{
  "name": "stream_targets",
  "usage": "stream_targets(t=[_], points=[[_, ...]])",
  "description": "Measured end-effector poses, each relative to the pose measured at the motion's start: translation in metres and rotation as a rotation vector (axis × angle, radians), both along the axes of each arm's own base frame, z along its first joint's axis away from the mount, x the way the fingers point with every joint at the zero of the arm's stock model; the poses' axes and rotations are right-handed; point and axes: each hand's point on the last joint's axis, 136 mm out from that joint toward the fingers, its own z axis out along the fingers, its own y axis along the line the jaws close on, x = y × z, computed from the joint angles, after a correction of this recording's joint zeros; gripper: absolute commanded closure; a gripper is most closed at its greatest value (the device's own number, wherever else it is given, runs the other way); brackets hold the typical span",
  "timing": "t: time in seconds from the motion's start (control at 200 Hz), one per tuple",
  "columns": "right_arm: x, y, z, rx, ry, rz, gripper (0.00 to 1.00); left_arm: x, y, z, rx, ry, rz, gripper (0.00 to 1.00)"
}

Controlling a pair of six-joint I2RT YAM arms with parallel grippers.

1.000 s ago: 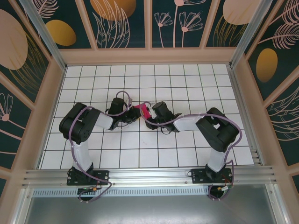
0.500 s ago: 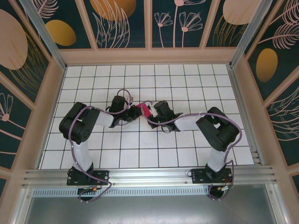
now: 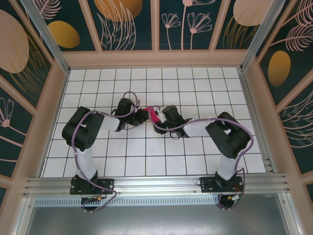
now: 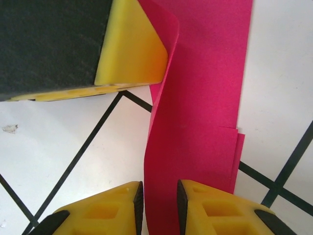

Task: Fold a paper plane with a square sheet of paper (pick it up from the middle)
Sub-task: Fold the wing for the fifth time at the center of the table.

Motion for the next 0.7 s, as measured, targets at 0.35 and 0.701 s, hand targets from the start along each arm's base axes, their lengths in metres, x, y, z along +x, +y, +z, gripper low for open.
stream_targets(t=[0.35,0.701], points=[[0.008,0.008,-0.007,-0.075,-0.076,0.032,0.70,0.000,0.001,-0.005,0.012,0.017,0.004,0.80],[0.014,0.008,-0.006,-0.074,-0.095,0.015,0.98,0.001,0.001,-0.005,0.017,0.021,0.002,0.78]])
